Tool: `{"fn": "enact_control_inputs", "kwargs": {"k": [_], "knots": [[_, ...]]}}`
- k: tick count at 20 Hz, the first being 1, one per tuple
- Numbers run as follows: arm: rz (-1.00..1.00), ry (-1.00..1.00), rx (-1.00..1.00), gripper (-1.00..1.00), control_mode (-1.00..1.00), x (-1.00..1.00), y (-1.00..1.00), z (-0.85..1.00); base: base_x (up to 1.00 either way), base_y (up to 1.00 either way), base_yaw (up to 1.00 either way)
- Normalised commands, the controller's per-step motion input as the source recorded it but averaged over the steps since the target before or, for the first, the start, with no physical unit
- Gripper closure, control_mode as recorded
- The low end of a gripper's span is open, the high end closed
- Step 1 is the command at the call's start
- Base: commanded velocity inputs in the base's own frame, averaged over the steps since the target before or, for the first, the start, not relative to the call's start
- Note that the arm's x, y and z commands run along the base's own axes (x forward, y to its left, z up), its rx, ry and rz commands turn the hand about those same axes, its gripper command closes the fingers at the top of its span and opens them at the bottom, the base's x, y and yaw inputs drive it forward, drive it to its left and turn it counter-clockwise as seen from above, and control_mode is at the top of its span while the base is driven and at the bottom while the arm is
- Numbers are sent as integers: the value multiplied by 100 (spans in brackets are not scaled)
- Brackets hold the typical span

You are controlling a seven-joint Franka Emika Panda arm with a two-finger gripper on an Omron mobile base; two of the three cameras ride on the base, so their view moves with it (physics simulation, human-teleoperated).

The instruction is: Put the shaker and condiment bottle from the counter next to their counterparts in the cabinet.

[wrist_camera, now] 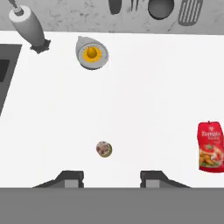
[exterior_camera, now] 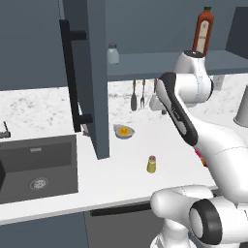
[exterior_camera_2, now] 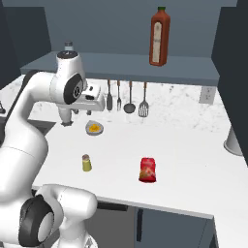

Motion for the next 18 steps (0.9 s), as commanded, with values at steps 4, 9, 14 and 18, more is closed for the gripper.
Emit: {"fn": "enact_control_inputs", "kwargs": {"k": [4, 9, 14, 18], "knots": [[0, -1, 0, -100, -100, -16, -12, -3, 0, 0, 0], [2, -1, 0, -100, -100, -39, -48, -39, 0, 0, 0], [2, -1, -4, -100, -100, -36, -57, -56, 0, 0, 0], [0, 2, -15, -100, -100, -18, -72, -69, 0, 0, 0]]}}
